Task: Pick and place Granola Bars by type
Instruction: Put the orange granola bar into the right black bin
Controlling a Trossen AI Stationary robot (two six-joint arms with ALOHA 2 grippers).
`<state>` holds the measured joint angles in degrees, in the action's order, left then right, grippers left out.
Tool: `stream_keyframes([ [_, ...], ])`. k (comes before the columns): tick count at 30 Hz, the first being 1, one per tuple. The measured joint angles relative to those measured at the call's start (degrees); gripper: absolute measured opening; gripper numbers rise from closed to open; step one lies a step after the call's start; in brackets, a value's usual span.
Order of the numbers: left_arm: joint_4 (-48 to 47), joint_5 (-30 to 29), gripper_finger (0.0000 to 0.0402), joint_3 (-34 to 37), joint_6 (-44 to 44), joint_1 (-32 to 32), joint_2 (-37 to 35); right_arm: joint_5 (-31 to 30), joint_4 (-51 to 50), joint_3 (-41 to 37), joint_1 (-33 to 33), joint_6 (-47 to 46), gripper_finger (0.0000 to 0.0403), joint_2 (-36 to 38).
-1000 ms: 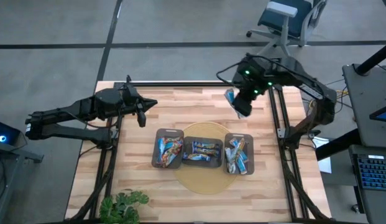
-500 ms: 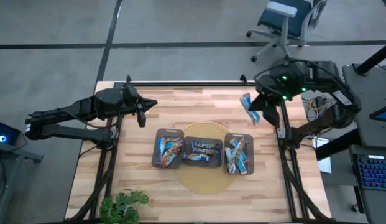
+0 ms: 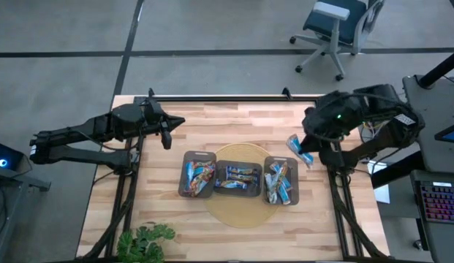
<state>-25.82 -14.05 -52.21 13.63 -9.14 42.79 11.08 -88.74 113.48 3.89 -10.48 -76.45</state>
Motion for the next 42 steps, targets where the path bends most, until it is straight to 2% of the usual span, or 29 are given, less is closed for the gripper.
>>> stream_keyframes([
  [13,0.2,0.0,0.0000,1.0,0.6,0.0,0.0,-0.1,-1.3,-0.8,3.8,1.8,0.0043,-5.2],
  [19,0.4,0.6,0.0000,2.7,2.9,0.0,0.0,-0.1,-1.3,-4.3,3.8,2.1,0.0043,-4.9],
  [31,1.0,1.4,0.0000,2.8,2.9,0.0,0.0,-0.6,0.0,-19.7,3.7,5.7,0.0043,-4.7],
  [42,1.2,1.4,0.0000,2.8,2.9,0.0,0.0,-0.6,10.4,-35.3,3.7,7.6,0.0043,-3.4],
])
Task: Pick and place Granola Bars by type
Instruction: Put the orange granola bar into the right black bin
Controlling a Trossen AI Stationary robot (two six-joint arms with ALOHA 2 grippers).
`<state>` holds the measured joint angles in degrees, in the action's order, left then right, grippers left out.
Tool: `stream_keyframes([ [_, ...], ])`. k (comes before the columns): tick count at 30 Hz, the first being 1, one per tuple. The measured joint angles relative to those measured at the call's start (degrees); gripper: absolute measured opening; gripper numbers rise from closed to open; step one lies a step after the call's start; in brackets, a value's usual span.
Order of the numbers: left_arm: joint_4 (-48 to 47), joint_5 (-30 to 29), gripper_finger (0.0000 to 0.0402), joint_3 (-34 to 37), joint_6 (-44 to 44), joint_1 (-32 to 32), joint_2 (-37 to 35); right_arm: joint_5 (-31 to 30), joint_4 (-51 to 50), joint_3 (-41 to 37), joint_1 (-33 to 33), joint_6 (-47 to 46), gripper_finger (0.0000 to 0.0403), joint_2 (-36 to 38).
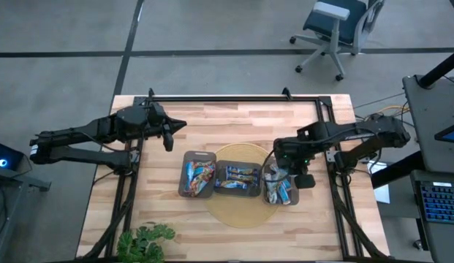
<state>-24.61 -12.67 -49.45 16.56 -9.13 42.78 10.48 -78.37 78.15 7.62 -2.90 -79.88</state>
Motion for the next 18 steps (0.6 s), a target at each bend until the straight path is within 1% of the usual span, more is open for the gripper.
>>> stream_keyframes([
  [6,0.2,0.0,0.0000,0.0,0.0,0.0,0.0,0.0,4.2,-6.0,0.0,0.0,0.0043,0.0],
  [11,0.2,0.0,0.0000,0.0,0.0,0.0,0.0,0.0,7.9,-8.9,0.0,-2.1,0.0043,0.0],
  [13,0.2,0.0,0.0000,0.0,0.1,0.0,0.0,0.0,9.1,-9.7,0.0,-5.0,0.0043,0.0],
  [18,0.2,0.0,0.0000,0.0,0.1,0.0,0.0,0.5,14.3,-12.1,0.0,-16.8,0.0043,0.0],
])
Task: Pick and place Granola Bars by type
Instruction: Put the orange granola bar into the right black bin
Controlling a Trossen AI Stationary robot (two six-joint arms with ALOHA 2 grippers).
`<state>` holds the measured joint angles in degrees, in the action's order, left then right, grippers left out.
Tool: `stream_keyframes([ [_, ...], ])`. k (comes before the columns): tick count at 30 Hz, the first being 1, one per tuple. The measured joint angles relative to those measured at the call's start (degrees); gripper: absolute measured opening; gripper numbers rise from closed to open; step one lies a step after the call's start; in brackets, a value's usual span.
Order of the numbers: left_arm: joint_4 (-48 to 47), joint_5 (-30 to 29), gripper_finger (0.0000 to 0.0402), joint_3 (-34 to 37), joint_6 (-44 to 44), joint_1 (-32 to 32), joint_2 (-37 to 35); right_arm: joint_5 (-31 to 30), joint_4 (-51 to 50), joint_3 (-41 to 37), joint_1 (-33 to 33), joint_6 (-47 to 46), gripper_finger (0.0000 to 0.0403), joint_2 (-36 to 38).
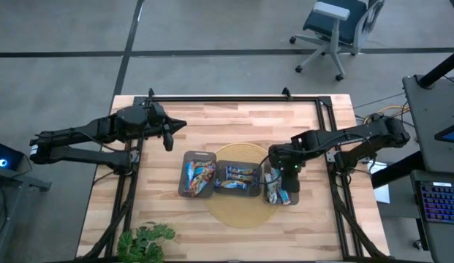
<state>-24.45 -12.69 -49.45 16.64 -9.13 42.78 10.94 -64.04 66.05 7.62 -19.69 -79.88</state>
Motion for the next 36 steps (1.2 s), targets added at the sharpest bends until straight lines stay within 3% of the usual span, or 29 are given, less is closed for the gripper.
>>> stream_keyframes([
  [11,0.0,0.0,0.0000,0.0,0.1,0.0,0.0,0.1,3.1,-3.6,0.0,-23.3,0.0043,0.0],
  [36,0.0,0.1,0.0000,0.0,0.0,0.0,0.0,-0.4,3.1,-0.7,-0.4,-27.4,0.0043,-0.2],
])
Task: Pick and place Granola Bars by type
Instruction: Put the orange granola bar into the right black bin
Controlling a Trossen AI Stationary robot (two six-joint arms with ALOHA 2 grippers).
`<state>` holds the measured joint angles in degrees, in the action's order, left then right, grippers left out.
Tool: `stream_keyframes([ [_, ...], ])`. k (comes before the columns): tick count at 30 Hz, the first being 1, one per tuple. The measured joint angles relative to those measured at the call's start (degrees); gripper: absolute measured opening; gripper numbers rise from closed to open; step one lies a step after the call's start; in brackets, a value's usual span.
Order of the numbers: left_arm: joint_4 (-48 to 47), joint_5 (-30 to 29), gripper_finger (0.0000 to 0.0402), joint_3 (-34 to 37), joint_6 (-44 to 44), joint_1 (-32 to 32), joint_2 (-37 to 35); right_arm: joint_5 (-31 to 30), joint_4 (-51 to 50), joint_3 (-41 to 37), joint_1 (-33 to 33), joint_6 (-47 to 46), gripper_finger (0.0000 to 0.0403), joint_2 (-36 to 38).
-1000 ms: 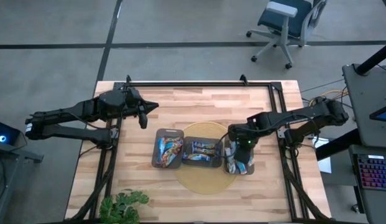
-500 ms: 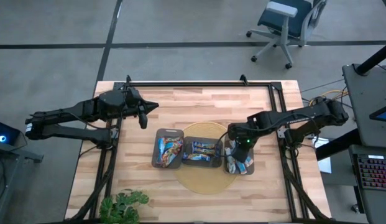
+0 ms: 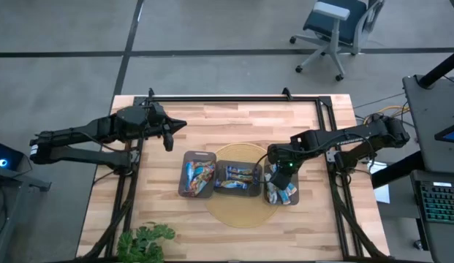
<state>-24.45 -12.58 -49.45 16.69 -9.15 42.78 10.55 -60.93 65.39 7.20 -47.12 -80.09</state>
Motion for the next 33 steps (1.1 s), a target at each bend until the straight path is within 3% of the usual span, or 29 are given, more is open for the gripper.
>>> stream_keyframes([
  [4,0.0,0.0,0.0000,0.0,0.1,0.0,0.0,0.2,0.0,0.0,0.0,1.3,0.0043,0.0],
  [13,0.0,0.0,0.0000,0.0,0.1,0.0,0.0,7.7,0.0,3.1,0.0,3.8,0.0043,0.2],
  [25,1.8,6.0,0.0000,-0.3,0.1,0.0,0.0,7.8,-2.3,17.3,-0.1,6.2,0.0043,0.2],
  [33,1.9,6.5,0.0000,-3.1,0.1,0.0,0.0,3.4,-5.8,24.2,-0.1,6.8,0.0043,0.2],
])
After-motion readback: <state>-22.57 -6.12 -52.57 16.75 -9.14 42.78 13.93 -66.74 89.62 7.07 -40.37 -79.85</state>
